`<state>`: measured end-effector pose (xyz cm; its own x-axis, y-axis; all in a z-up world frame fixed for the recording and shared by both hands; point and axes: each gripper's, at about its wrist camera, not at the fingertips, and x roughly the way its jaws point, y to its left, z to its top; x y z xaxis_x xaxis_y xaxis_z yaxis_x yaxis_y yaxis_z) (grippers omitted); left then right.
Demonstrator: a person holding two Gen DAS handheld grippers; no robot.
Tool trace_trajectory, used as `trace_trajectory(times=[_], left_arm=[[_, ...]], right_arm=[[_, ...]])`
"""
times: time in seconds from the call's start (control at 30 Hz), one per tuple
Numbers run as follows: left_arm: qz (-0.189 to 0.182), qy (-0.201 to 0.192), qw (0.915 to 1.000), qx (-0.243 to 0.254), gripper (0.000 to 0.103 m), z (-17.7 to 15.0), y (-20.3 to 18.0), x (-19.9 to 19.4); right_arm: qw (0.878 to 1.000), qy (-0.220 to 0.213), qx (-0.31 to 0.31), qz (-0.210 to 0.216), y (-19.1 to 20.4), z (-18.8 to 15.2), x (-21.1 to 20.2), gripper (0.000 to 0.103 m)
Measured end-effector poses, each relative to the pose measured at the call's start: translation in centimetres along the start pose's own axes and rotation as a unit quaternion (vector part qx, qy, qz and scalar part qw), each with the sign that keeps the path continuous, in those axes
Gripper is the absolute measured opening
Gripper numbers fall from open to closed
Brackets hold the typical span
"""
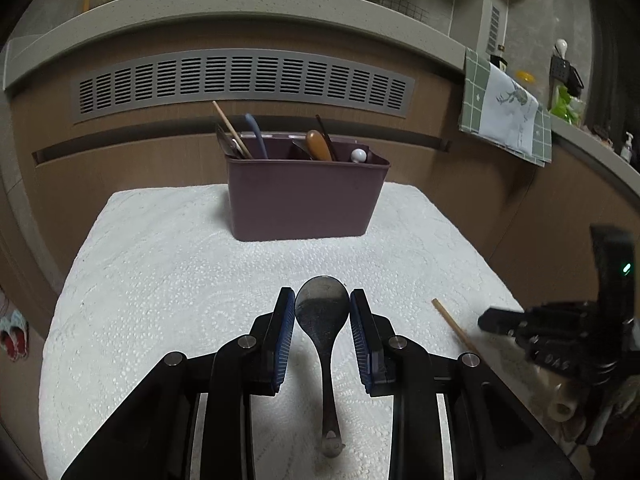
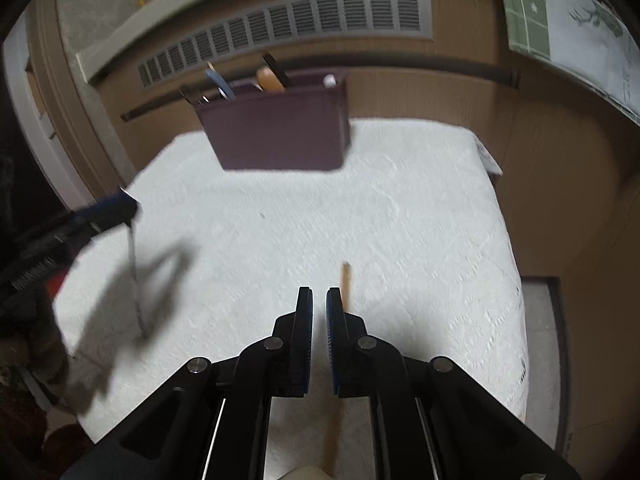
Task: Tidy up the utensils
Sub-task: 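Carry the metal spoon and chopstick over the purple caddy and release both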
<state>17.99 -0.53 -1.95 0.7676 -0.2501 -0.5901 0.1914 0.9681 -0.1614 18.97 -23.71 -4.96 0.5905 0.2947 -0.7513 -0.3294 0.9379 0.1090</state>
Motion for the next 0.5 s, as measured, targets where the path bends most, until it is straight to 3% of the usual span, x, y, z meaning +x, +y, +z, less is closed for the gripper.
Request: trace_trajectory(times=[0.27, 0.4, 0.5], left_arm=[[-0.006, 0.001, 0.9999, -0.013, 0.029, -0.4, 1.0, -0.2], [-0.002, -0.004, 0.9999, -0.016, 0.029, -0.5, 1.2, -0.5], [-0.004, -0.010, 0.9998, -0.019, 0.029, -0.1, 1.2, -0.8]], right_arm=[[0.998, 0.054, -0.008, -0.036, 0.2, -1.3, 4.3, 0.010], [0.998, 0.040, -0.018, -0.034, 0.4, -1.2, 4.3, 0.006], [1.000, 0.017, -0.002, -0.005, 0.4, -0.6, 2.7, 0.006]])
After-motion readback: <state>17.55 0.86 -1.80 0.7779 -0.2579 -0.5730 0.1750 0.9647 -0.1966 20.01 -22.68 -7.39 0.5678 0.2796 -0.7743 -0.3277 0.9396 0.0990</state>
